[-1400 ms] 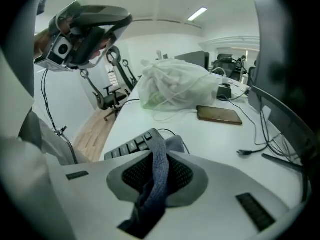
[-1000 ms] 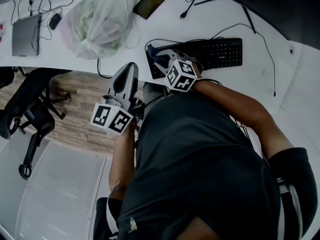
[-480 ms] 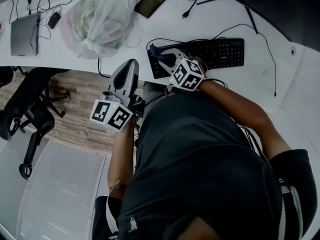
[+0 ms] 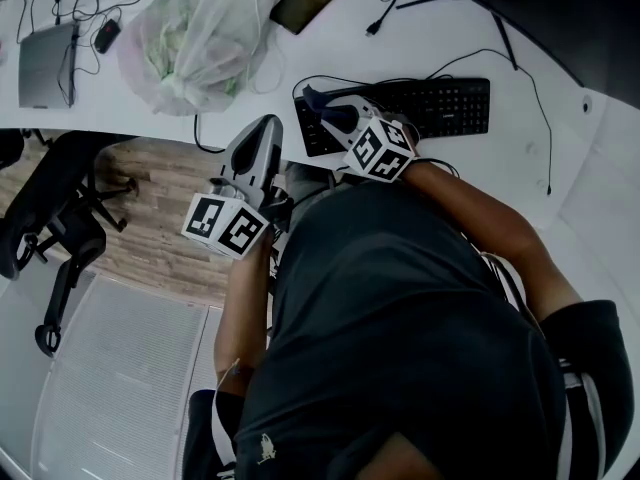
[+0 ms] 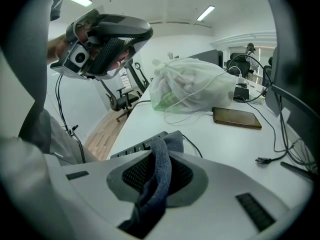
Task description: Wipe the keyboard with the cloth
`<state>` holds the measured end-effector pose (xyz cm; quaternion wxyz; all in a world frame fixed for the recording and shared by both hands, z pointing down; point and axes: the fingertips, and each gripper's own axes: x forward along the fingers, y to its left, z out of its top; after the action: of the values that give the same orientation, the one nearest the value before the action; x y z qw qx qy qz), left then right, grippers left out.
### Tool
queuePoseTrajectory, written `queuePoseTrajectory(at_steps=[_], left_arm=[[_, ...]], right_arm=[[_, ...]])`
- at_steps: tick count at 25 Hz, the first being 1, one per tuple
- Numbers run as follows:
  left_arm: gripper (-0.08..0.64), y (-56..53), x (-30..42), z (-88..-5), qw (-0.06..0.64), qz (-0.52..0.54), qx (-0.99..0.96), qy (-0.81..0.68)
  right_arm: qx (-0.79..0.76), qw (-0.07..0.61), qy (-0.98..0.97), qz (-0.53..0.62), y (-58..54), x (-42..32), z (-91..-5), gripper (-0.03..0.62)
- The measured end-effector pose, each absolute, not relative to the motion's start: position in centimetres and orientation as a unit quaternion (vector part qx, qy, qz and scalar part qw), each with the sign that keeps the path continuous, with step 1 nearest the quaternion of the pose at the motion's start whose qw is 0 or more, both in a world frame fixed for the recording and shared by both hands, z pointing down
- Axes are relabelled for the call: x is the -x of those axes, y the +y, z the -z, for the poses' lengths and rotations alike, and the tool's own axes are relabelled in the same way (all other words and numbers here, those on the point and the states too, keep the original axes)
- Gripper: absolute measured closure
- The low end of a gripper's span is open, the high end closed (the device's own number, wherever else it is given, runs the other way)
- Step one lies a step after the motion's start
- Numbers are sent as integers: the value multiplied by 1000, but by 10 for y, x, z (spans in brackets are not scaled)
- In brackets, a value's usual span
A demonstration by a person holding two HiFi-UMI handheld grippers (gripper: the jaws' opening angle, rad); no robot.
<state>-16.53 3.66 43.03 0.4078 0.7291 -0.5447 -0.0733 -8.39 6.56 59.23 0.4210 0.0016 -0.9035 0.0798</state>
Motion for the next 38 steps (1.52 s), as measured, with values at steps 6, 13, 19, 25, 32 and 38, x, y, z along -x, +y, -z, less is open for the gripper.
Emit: queuePoseTrajectory(at_steps=[6, 13, 19, 25, 32, 38], left_arm=[[555, 34, 163, -435, 413, 72, -728, -543], [555, 31, 160, -439, 417, 68, -729, -539], [555, 29, 159, -443, 421, 67, -727, -538], [555, 30, 161, -450, 426, 66, -723, -539], [555, 31, 159, -456, 431, 65, -722, -537], [555, 34, 157, -465, 437, 57, -723, -532]], right_arm=[[-1, 417, -905, -83, 65, 82, -593, 528], [-3, 414, -907, -83, 63, 79, -593, 529], [-1, 412, -907, -85, 63, 79, -593, 529], [13, 410, -909, -70, 64, 79, -594, 532], [11, 406, -911, -69, 63, 79, -594, 532], [11, 406, -911, -72, 63, 79, -594, 532]])
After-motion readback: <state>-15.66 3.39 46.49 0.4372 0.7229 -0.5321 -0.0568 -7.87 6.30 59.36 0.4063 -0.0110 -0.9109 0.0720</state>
